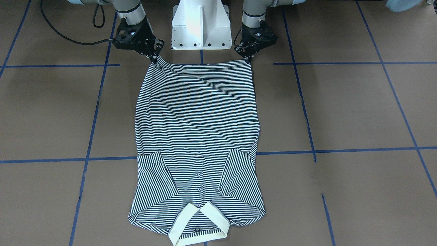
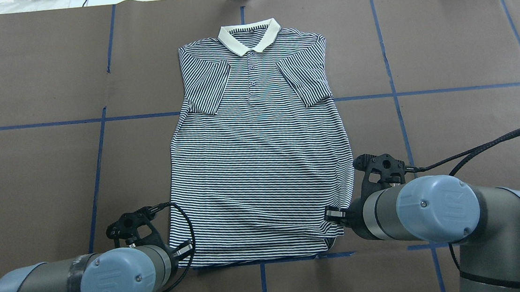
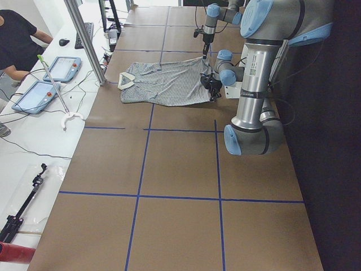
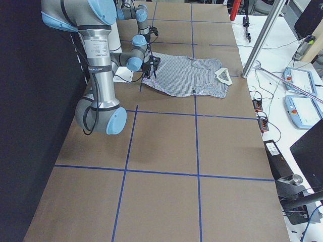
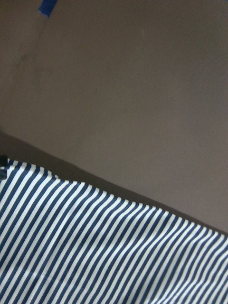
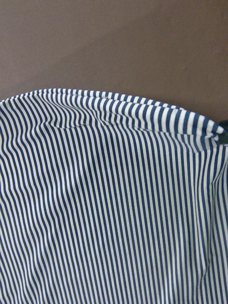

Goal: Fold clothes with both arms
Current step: 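Grasp the hem corners with both grippers, then lift the hem with both grippers and fold it toward the collar, then lower the folded hem near the collar and open both grippers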

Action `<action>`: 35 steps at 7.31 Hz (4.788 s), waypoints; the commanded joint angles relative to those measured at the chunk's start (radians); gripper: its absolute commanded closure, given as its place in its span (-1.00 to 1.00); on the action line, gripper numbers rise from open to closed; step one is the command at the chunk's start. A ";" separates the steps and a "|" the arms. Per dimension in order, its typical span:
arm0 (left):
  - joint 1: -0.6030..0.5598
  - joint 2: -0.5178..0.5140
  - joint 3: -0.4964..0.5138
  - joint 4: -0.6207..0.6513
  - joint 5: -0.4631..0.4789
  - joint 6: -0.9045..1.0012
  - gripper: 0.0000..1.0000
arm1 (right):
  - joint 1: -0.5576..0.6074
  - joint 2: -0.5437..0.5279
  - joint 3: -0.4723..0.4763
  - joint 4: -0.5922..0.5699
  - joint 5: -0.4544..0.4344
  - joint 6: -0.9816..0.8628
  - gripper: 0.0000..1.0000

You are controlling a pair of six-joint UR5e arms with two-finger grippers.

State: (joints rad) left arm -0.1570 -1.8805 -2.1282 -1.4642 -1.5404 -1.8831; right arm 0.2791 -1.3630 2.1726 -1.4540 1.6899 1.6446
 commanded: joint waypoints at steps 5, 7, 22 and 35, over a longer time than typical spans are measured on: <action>0.157 0.055 -0.350 0.157 -0.045 -0.010 1.00 | -0.053 -0.134 0.206 -0.009 0.236 0.003 1.00; 0.185 0.066 -0.383 0.185 -0.049 -0.021 1.00 | -0.086 -0.159 0.230 -0.009 0.235 0.003 1.00; -0.495 -0.118 0.406 -0.426 -0.126 0.506 1.00 | 0.482 0.321 -0.656 0.389 0.212 -0.270 1.00; -0.592 -0.236 0.669 -0.604 -0.127 0.522 1.00 | 0.534 0.443 -0.856 0.471 0.211 -0.267 1.00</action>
State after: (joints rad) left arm -0.7522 -2.1156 -1.4622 -2.0675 -1.6671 -1.3608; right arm 0.8102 -0.9243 1.3173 -0.9839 1.9006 1.3777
